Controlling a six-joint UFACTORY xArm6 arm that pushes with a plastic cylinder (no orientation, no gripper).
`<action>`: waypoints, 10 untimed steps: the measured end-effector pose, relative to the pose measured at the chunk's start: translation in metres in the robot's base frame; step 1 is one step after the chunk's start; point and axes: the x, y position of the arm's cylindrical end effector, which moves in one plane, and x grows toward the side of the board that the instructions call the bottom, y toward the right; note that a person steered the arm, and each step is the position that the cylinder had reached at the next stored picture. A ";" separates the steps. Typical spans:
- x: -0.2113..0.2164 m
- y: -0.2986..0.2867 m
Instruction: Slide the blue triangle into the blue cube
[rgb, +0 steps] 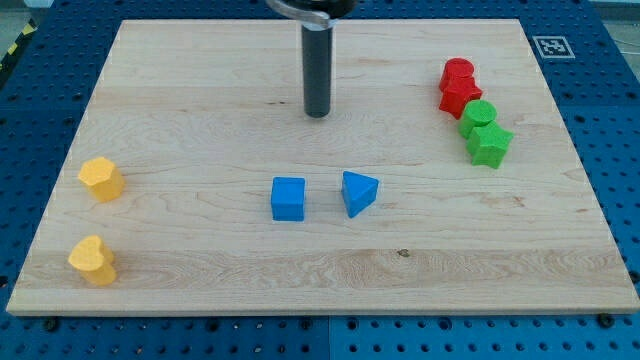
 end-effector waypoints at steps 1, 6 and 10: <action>0.034 -0.005; 0.085 0.090; 0.122 0.097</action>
